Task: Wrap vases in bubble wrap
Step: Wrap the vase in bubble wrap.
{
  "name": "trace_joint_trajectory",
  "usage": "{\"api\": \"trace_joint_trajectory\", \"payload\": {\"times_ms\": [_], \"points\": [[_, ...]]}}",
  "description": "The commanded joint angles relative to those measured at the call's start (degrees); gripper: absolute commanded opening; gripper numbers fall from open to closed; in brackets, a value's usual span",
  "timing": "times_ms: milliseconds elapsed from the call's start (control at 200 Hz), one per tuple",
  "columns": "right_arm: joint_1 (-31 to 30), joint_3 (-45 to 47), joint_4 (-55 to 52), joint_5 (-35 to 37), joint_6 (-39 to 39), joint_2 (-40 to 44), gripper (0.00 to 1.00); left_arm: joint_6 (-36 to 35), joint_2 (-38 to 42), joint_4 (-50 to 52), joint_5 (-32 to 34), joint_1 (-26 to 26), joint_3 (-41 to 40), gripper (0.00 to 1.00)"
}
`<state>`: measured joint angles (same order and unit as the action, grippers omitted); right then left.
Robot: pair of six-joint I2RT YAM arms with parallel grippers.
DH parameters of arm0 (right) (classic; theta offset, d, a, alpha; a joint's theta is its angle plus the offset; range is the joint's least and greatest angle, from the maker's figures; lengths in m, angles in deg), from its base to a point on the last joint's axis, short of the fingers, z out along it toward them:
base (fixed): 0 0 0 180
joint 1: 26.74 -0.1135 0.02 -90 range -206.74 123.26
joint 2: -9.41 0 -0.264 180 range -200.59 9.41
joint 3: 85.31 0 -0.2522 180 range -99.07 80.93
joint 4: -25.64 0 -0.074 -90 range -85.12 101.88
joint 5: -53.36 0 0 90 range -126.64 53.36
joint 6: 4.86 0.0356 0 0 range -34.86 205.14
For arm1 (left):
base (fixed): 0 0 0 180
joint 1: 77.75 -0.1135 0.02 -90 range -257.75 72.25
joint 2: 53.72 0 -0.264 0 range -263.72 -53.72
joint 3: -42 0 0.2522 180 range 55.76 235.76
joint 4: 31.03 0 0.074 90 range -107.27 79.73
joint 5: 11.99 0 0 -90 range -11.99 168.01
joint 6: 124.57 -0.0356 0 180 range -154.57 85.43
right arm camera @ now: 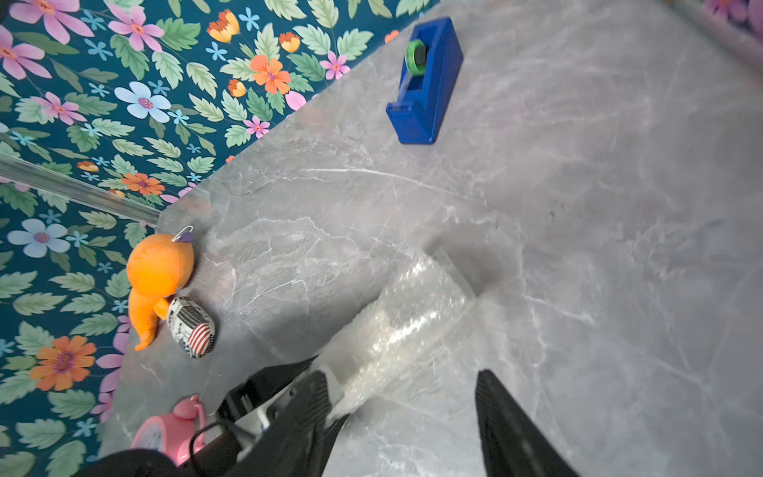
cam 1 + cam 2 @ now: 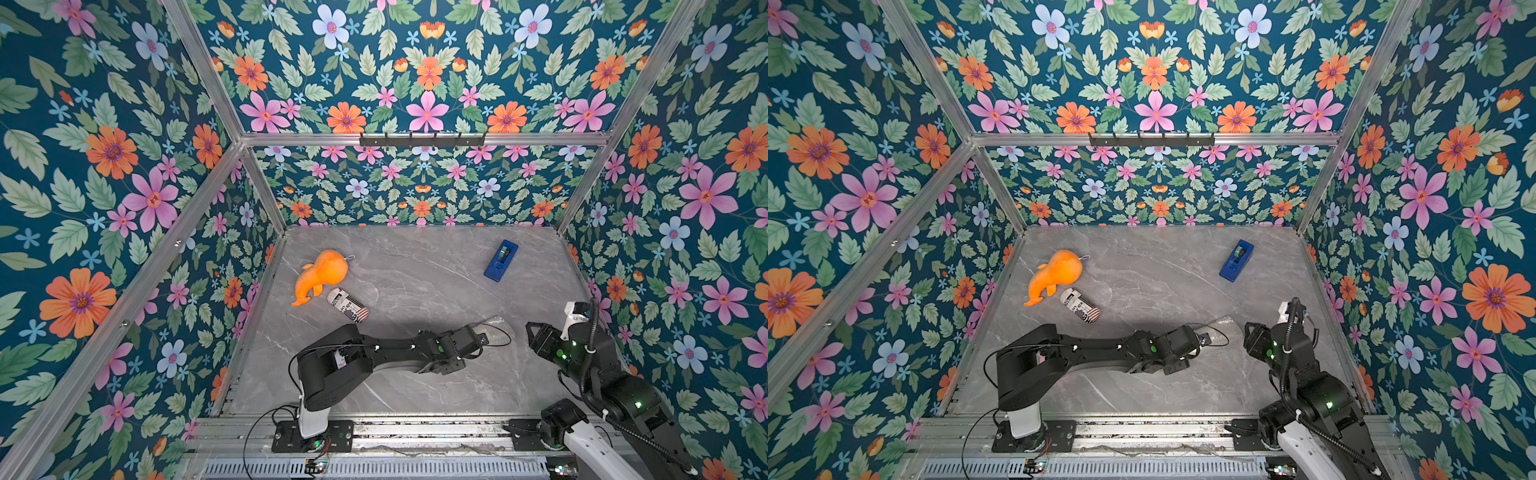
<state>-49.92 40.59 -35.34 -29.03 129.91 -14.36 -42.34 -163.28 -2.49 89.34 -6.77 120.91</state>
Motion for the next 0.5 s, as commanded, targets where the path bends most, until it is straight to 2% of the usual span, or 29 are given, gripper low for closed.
{"api": "trace_joint_trajectory", "payload": {"times_ms": [0, 145, 245, 495], "points": [[-0.05, 3.27, -0.5, -7.17, 8.46, 0.83, 0.55, 7.53, -3.73, 12.77, -19.06, -0.44, -1.02, 0.44], [-0.05, 8.76, 2.58, -11.68, 13.01, 0.12, 0.52, 15.76, -1.2, 7.22, -24.79, -3.75, -3.66, 0.43], [-0.11, 13.68, 9.0, -14.65, 15.88, 0.57, 0.52, 19.98, 0.69, 4.15, -27.57, -5.94, -6.45, 0.43], [-1.35, 21.16, 24.22, -17.93, 21.03, -5.03, 0.53, 24.9, -0.04, -0.89, -34.2, -6.55, -10.03, 0.43]]}}
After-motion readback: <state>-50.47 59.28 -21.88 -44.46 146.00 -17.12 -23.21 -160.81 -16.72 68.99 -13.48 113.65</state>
